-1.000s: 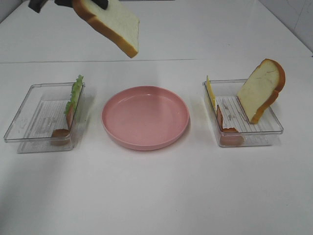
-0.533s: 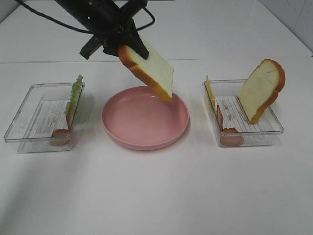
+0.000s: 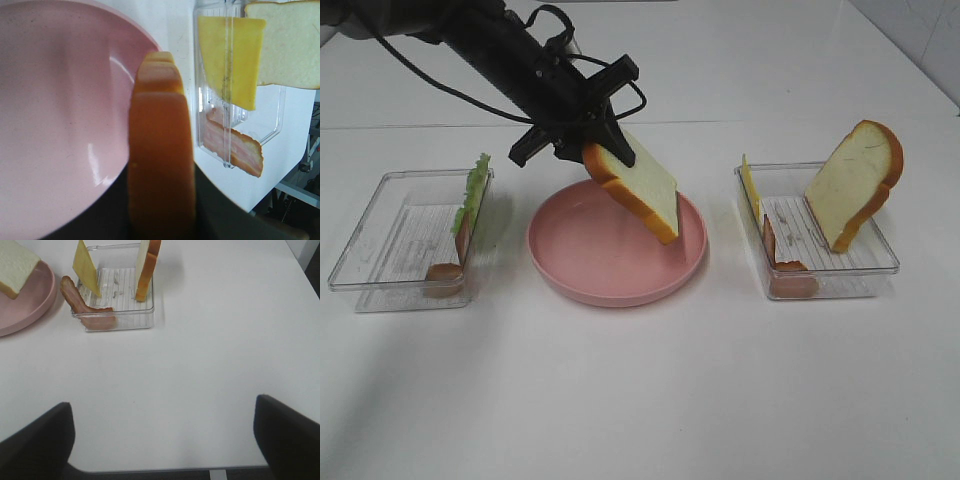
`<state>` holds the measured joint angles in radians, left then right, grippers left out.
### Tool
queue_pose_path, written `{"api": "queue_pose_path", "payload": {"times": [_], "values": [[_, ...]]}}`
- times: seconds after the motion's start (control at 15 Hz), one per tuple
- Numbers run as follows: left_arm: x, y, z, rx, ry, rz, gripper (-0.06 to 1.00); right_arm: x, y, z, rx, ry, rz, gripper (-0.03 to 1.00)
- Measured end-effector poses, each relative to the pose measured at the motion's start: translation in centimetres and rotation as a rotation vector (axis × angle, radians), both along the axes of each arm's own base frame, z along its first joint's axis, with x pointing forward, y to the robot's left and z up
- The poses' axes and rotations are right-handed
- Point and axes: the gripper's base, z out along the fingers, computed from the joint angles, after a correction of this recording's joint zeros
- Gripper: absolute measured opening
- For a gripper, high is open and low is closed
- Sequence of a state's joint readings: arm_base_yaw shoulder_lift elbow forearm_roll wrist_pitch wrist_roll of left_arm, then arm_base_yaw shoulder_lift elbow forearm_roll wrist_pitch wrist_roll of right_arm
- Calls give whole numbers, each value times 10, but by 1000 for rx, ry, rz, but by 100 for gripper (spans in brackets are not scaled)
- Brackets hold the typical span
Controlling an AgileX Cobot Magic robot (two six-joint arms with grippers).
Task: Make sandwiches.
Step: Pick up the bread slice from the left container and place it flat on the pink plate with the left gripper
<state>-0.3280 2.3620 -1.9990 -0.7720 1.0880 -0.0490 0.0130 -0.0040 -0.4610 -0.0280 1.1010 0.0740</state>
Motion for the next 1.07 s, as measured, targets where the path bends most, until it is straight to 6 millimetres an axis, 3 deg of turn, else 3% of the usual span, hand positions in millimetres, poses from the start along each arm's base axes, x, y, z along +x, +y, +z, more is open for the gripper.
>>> {"api": "queue_pose_path", "payload": {"times": [0.47,1.07], "values": [[0,-15,-33,3,23,-13,20,0,0,0,0,0,0,93],[0,-9,-39,100,1,-37,20,0,0,0,0,0,0,93]]}}
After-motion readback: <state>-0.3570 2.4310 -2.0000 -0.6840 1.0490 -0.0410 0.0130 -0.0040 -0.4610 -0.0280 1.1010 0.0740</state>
